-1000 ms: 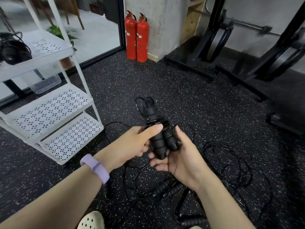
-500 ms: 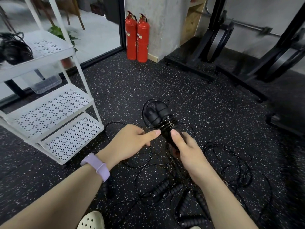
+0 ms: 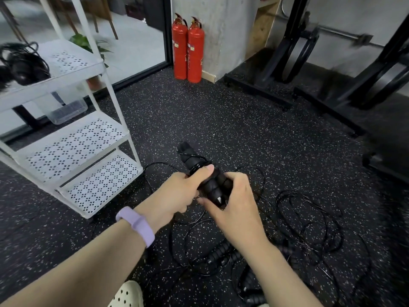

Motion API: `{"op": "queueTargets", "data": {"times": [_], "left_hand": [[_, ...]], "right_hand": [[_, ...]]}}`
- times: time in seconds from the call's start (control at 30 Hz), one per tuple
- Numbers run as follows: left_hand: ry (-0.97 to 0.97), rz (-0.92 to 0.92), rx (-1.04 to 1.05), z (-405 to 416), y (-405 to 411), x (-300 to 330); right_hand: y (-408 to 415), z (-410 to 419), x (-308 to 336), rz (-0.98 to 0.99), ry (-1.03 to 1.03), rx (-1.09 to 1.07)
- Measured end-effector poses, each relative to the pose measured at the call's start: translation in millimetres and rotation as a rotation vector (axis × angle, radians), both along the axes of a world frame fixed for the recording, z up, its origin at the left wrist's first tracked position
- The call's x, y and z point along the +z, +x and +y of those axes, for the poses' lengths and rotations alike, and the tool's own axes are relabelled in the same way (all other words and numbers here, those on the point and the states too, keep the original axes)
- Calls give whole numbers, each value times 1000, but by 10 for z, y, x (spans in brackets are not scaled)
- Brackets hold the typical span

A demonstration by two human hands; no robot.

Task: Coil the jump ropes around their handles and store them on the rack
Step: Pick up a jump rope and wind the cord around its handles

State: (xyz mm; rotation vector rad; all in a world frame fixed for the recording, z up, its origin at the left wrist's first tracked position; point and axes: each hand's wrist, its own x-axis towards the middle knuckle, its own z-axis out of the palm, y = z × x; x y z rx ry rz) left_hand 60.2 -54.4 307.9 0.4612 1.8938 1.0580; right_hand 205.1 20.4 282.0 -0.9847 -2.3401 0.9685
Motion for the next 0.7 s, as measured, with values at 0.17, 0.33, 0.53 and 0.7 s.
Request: {"op": "queueTargets", "data": {"times": [0.17,0.33,0.53,0.7], "left_hand": [[154,-83,-222,-67,-74,82],[230,-170,-330,-65,-8,137],[252,-167,-227,-57,-7,121],[87,-70,-160,-26,-3,35]], "right_hand": [[84,178,169,330,-1012,-96],[207,289,198,282,-1471,146],[182,293,226,380,-1434,235],[136,214,218,285,-939,5]]}}
